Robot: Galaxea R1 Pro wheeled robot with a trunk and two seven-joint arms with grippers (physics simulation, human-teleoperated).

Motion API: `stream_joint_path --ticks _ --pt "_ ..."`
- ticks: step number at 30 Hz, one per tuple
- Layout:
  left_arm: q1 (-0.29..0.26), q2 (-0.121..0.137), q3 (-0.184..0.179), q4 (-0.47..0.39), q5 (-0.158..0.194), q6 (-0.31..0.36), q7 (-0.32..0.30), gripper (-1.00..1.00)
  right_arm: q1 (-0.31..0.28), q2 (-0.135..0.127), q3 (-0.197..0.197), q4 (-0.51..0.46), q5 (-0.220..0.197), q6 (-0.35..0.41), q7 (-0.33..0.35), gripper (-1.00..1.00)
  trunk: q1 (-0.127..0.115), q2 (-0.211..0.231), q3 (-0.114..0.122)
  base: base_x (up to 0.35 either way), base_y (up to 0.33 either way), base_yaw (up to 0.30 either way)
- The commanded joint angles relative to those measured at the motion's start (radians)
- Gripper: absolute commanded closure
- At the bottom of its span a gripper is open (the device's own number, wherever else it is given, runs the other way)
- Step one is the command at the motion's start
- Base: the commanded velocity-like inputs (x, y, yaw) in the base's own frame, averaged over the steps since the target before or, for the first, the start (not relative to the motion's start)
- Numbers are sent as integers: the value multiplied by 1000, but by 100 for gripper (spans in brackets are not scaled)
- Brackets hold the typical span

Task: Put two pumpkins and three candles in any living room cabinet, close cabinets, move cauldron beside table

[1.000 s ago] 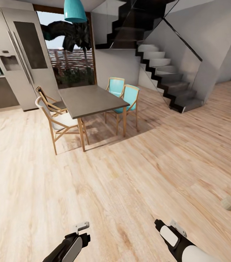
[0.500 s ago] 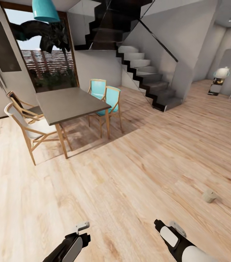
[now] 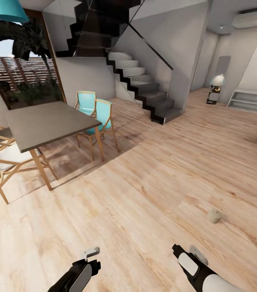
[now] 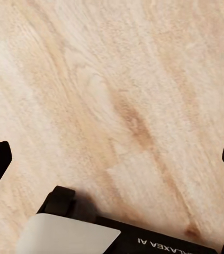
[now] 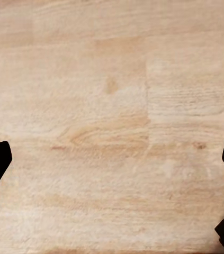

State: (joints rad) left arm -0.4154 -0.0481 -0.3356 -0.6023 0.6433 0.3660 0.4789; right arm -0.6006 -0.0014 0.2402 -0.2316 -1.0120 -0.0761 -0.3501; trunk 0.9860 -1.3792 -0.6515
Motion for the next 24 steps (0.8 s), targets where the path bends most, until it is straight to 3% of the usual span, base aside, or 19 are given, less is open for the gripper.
stream_joint_path --ticks 1,24 --pt "0 1 -5 -2 9 2 9 -100 -1 0 8 -1 -10 -5 -4 -100 0 0 0 253 -2 -273" --pt "0 1 -5 -2 9 2 9 -100 -1 0 8 0 -10 -4 -4 -100 0 0 11 243 0 -275"
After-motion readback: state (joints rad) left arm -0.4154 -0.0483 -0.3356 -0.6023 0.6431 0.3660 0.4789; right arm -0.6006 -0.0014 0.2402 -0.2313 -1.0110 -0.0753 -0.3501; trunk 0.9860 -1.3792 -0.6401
